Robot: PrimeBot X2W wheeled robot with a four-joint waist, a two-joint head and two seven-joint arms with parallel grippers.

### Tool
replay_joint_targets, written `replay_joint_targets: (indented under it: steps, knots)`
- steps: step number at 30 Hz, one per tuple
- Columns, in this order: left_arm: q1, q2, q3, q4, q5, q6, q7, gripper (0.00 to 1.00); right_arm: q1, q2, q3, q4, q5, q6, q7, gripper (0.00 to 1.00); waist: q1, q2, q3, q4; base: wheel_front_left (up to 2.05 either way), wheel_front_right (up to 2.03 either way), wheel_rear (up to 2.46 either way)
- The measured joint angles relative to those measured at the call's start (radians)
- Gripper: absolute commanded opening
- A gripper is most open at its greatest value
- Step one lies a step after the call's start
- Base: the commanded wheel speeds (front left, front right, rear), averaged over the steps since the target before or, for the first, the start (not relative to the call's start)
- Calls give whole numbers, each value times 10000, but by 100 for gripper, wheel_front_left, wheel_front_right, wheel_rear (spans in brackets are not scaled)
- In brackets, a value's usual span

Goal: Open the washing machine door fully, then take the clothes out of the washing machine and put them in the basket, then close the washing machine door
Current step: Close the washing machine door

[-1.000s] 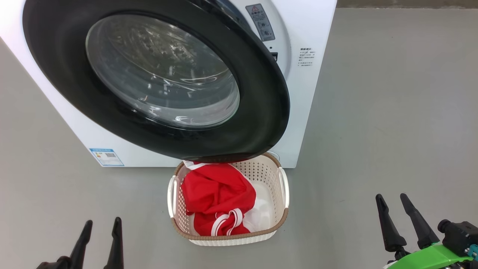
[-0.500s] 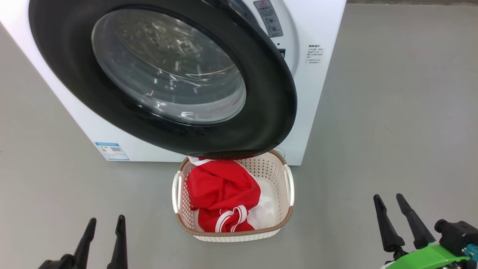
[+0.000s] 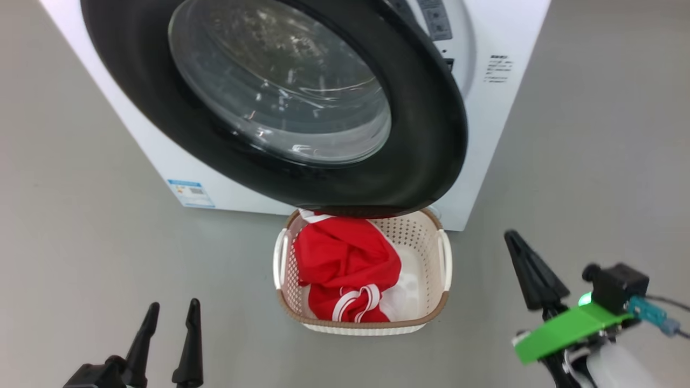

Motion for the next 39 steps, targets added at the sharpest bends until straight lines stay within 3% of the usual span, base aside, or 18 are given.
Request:
replay_joint_targets:
  steps: [19,39]
  knots:
    - [-714,-33,-706,2,-803,0,0,100,-2991,-767,686,487,148,0,0,0,0,0,1111,1160,0,0,0]
    - [-1896,-71,-1354,-96,-1162,0,0,100,-4830,-1517,502,366,155,36,-2,0,0,0,2734,1599,0,0,0]
